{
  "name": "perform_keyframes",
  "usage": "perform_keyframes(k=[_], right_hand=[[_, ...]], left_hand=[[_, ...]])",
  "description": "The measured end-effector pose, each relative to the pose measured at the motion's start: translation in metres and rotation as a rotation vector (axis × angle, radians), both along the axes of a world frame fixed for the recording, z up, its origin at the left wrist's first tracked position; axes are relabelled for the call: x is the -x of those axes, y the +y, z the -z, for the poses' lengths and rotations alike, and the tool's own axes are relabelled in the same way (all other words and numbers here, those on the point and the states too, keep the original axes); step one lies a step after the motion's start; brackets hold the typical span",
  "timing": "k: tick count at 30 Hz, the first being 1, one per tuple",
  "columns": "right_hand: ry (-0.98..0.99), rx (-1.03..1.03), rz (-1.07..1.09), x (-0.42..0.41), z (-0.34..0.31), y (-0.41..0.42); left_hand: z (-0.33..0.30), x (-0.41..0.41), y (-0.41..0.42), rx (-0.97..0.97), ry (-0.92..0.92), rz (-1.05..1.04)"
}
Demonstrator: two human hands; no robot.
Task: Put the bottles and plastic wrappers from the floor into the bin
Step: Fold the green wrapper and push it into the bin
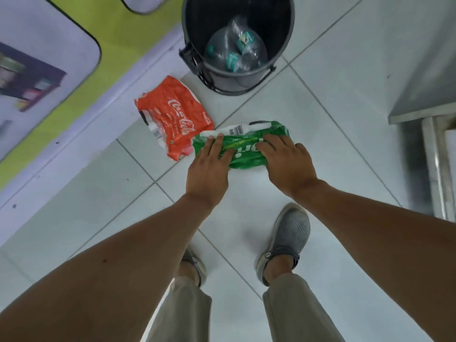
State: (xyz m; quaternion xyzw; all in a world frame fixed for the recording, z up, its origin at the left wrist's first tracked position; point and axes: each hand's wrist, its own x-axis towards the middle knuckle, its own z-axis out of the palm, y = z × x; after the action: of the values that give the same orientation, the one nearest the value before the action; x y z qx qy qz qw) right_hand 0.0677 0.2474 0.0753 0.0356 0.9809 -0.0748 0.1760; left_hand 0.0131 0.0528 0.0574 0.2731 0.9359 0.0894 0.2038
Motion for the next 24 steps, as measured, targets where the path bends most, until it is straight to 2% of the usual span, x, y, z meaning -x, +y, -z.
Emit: perform_keyframes(k=[5,10,14,18,24], right_hand=[[0.110,0.019,-0.019,0.048,-0.093,0.022],[0.193,-0.127,0.017,0.110,-0.137,0.046],[0.117,-0.274,0.059,0.163,-0.137,0.054],[-0.052,-0.399,0.055,0.204,-0.115,0.043],[-0.177,-0.259,0.031,0.215,-0.079,-0.001]], left_hand=[[-0.085,0.058,0.008,-0.057,0.063,0.015],[-0.121,0.132,0.038,-0.104,0.132,0.093],[-0.114,0.173,0.061,-0.053,0.145,0.066],[-0.090,0.186,0.050,-0.023,0.143,0.034],[-0.068,0.162,-0.012,0.024,0.066,-0.012]])
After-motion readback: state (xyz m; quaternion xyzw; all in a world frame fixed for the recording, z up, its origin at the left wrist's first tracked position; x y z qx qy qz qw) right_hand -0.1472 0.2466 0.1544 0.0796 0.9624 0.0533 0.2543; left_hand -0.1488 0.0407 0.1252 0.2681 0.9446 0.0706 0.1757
